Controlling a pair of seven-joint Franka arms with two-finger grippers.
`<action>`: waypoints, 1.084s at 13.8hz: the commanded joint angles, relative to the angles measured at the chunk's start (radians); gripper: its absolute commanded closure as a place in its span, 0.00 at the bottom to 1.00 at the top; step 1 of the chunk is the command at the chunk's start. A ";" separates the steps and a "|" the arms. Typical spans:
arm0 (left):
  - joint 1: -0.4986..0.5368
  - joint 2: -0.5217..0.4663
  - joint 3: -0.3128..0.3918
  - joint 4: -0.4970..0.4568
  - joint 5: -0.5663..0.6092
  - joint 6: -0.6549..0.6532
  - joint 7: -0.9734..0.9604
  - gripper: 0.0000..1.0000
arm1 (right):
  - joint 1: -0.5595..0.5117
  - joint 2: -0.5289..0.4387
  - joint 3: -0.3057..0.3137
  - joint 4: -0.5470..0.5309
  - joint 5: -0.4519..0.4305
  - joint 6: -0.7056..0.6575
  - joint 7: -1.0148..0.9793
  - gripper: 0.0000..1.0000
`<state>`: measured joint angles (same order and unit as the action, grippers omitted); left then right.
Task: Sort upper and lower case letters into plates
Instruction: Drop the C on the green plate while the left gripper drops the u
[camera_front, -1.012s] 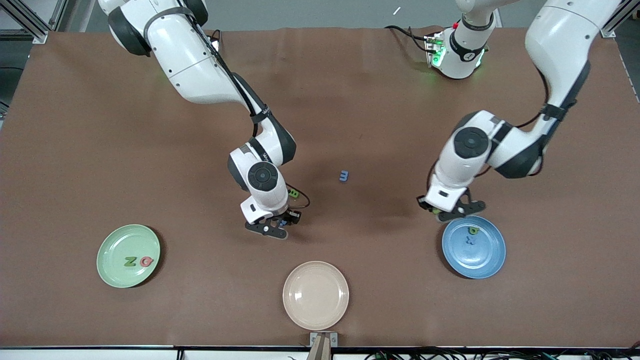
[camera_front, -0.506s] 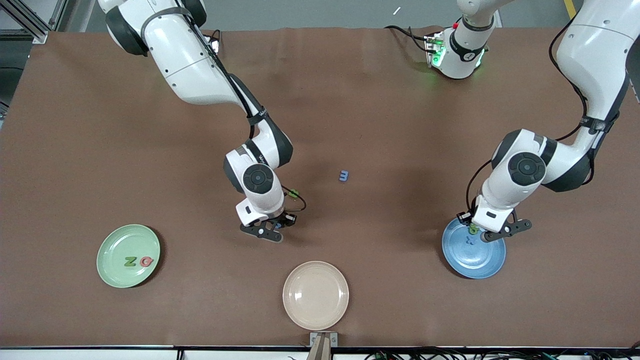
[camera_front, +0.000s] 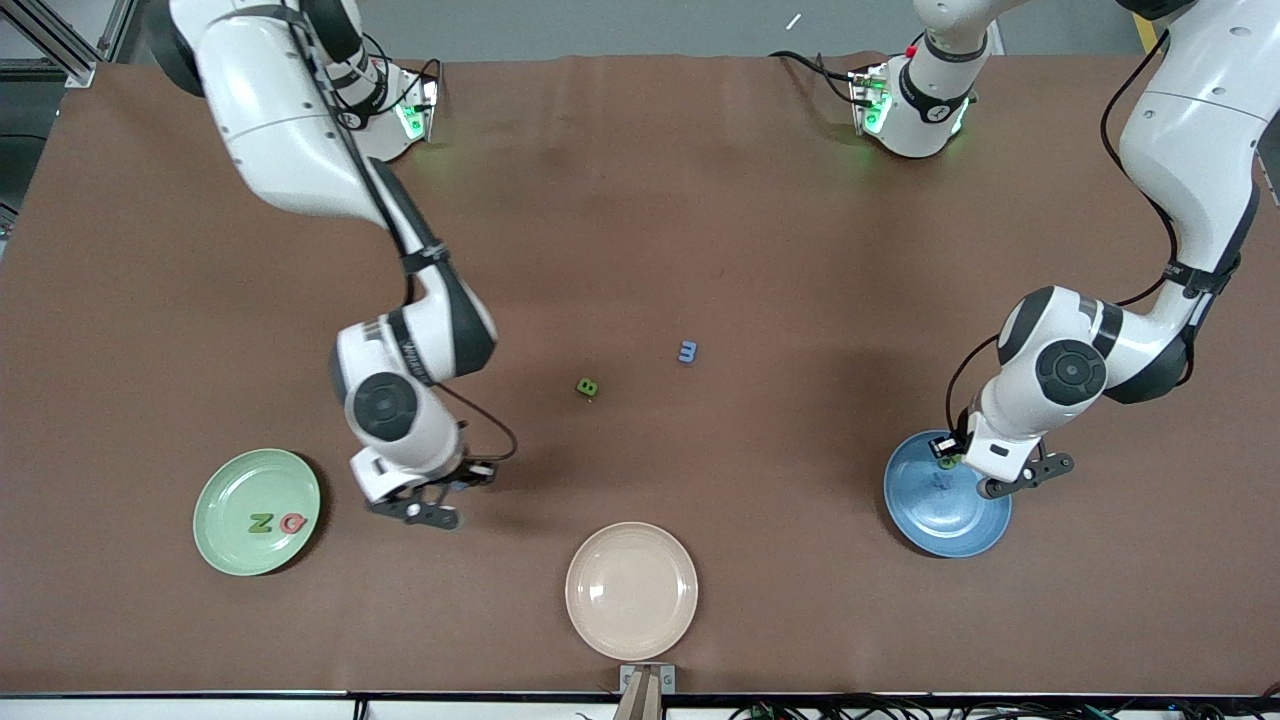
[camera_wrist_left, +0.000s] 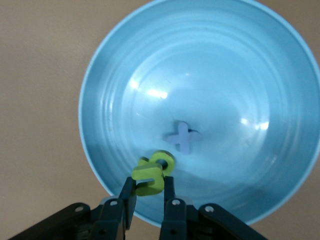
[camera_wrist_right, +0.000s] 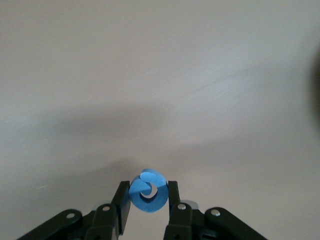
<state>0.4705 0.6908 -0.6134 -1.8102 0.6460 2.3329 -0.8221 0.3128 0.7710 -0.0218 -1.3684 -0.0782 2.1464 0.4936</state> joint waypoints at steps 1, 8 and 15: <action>-0.010 0.024 0.003 0.043 0.018 -0.004 0.003 0.97 | -0.154 -0.039 0.025 -0.024 -0.006 -0.031 -0.270 0.99; -0.033 0.064 0.001 0.090 0.007 0.006 0.003 0.96 | -0.383 -0.025 0.025 -0.029 -0.006 -0.011 -0.779 0.71; -0.038 0.055 -0.008 0.100 0.007 0.000 0.000 0.00 | -0.312 -0.036 0.031 -0.067 0.008 -0.010 -0.654 0.00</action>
<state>0.4326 0.7548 -0.6129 -1.7220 0.6460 2.3398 -0.8222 -0.0493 0.7653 0.0043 -1.3915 -0.0747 2.1396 -0.2535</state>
